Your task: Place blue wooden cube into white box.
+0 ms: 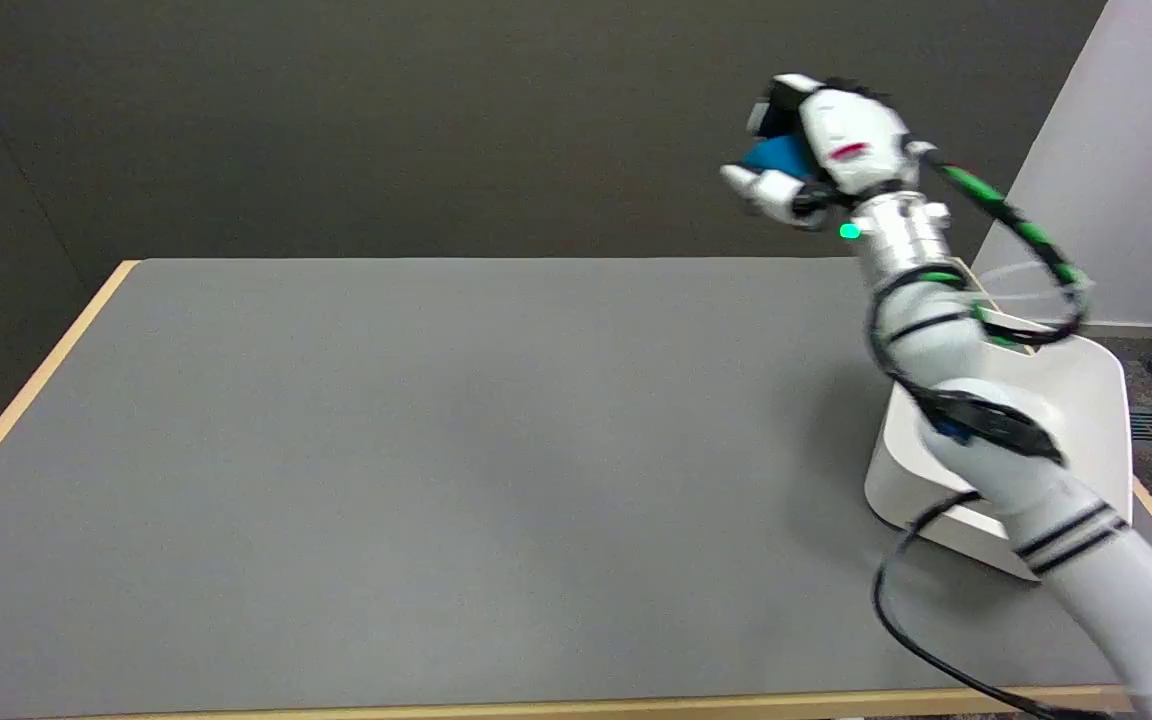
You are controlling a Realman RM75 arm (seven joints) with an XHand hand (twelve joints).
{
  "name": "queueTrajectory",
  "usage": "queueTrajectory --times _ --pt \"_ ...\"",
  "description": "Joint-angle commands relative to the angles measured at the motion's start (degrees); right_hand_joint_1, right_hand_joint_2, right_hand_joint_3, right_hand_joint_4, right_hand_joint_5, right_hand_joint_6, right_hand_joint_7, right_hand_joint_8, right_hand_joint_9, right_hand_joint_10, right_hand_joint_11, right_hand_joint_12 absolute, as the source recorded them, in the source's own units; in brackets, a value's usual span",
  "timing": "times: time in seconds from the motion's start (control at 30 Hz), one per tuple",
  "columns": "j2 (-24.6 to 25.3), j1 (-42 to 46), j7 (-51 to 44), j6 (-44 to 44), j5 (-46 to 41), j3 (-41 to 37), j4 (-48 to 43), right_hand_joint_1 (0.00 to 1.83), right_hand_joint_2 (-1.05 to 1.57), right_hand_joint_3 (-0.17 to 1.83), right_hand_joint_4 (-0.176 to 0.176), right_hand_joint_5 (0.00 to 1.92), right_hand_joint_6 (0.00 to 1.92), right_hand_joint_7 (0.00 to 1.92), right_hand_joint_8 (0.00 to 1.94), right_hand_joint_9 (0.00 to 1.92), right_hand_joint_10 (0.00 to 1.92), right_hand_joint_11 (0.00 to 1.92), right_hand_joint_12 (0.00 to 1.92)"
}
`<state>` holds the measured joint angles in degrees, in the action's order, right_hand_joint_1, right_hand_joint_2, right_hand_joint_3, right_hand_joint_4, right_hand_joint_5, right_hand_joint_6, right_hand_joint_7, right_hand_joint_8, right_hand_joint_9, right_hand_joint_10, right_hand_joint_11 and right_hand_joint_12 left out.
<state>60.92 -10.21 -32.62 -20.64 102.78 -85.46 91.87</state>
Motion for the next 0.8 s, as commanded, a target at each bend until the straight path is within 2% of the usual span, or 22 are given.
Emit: queueTrajectory --times 0.03,0.5,0.67,0.8 --pt "6.90 31.81 2.53 1.97 2.87 -37.82 9.09 1.19 1.23 0.10 -0.176 0.51 1.55 0.87 1.34 0.82 1.34 0.61 1.92" --pt "13.23 39.54 10.08 -1.16 3.15 -41.72 0.76 1.19 1.24 0.08 -0.176 0.50 1.56 0.87 1.35 0.83 1.34 0.61 1.92" --pt "13.73 39.96 11.71 -2.17 3.51 -36.79 -1.30 1.19 1.24 0.08 -0.176 0.50 1.55 0.87 1.34 0.83 1.34 0.61 1.92" --pt "13.04 39.11 11.79 -2.90 4.25 -28.35 -0.54 1.19 1.23 0.09 -0.176 0.51 1.54 0.88 1.33 0.83 1.34 0.61 1.92"
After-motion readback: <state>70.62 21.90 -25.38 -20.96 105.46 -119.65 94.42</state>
